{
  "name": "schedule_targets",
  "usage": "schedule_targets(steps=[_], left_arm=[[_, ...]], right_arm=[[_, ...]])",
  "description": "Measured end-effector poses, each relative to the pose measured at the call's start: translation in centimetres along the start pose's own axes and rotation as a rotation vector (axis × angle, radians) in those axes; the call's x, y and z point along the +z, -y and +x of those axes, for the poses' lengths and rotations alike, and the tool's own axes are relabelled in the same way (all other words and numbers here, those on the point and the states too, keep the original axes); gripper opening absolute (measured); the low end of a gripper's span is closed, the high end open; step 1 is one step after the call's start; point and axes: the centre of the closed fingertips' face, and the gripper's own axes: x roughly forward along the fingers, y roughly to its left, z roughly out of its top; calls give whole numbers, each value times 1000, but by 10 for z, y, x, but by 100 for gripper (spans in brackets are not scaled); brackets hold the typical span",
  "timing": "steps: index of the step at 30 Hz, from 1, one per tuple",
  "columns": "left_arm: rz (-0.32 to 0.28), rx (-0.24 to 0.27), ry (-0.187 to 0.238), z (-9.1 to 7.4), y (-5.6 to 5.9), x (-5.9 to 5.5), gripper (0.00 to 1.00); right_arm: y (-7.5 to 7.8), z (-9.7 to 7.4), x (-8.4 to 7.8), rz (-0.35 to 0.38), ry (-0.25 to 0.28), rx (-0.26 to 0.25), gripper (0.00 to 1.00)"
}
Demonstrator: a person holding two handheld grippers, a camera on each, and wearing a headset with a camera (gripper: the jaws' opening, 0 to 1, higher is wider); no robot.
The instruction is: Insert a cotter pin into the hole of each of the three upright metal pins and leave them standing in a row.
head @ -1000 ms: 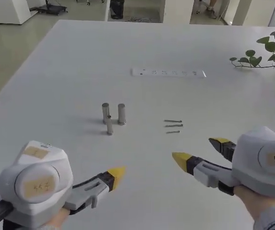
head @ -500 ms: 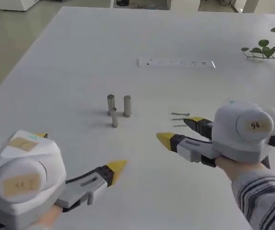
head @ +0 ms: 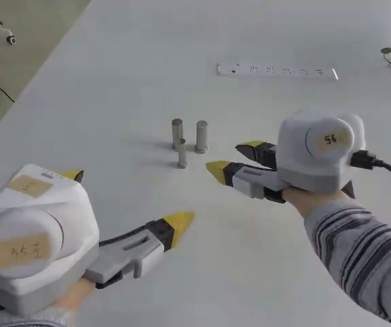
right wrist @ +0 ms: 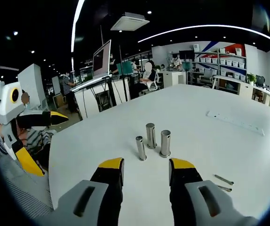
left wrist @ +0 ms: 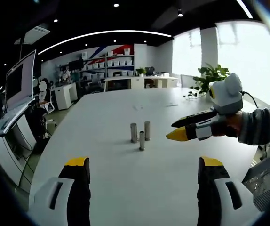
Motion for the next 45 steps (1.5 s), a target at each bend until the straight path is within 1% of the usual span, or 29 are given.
schedule_targets(steps=[3, 6, 10, 13, 15, 16, 17, 19, 21, 23, 25, 27, 28, 30, 33, 35, 37, 40, 45], left_arm=[[0, -11, -1, 2, 0, 1, 95], [25, -19, -7, 4, 1, 1, 95], [43, -23, -18, 5, 2, -2, 94], [53, -19, -22, 5, 1, -3, 94], [55, -19, -22, 6, 1, -3, 94], [54, -19, -23, 6, 0, -3, 94], [52, -20, -25, 6, 0, -4, 94], [47, -20, -31, 6, 0, -5, 94], [38, -20, -36, 6, -1, -7, 94], [31, -23, -39, 5, -1, -8, 94], [21, -36, -40, 6, 1, -10, 94], [-1, -52, -41, 7, 3, -10, 93], [-1, -50, -41, 7, 3, -11, 92], [17, -37, -51, 9, -1, -14, 92], [27, -29, -47, 9, -4, -13, 92], [35, -26, -48, 9, -6, -14, 92], [37, -24, -50, 9, -7, -14, 92], [20, -29, -50, 8, -8, -15, 92], [16, -24, -55, 7, -9, -17, 91]], right_arm=[[-3, 16, 5, -4, 1, 23, 31], [-9, 30, 5, -21, -17, 56, 29], [-15, 47, 1, -32, -35, 84, 25], [-16, 57, -4, -31, -51, 98, 24], [-18, 64, -8, -40, -72, 117, 24], [-13, 70, -12, -32, -78, 119, 24], [-11, 73, -13, -22, -79, 119, 23], [-12, 77, -15, 7, -81, 128, 21], [-13, 79, -14, 8, -79, 127, 19], [-7, 87, -16, 19, -81, 123, 19], [-8, 87, -15, 20, -75, 116, 17], [-10, 88, -16, -1, -80, 112, 14], [-11, 89, -17, -6, -83, 112, 13], [-12, 89, -18, -18, -83, 108, 11], [-13, 89, -17, -12, -79, 103, 10], [-14, 89, -19, -37, -87, 97, 7], [-13, 90, -21, -41, -92, 89, 6], [-11, 91, -21, -48, -86, 72, 5], [-11, 90, -20, -129, -87, 53, 4]])
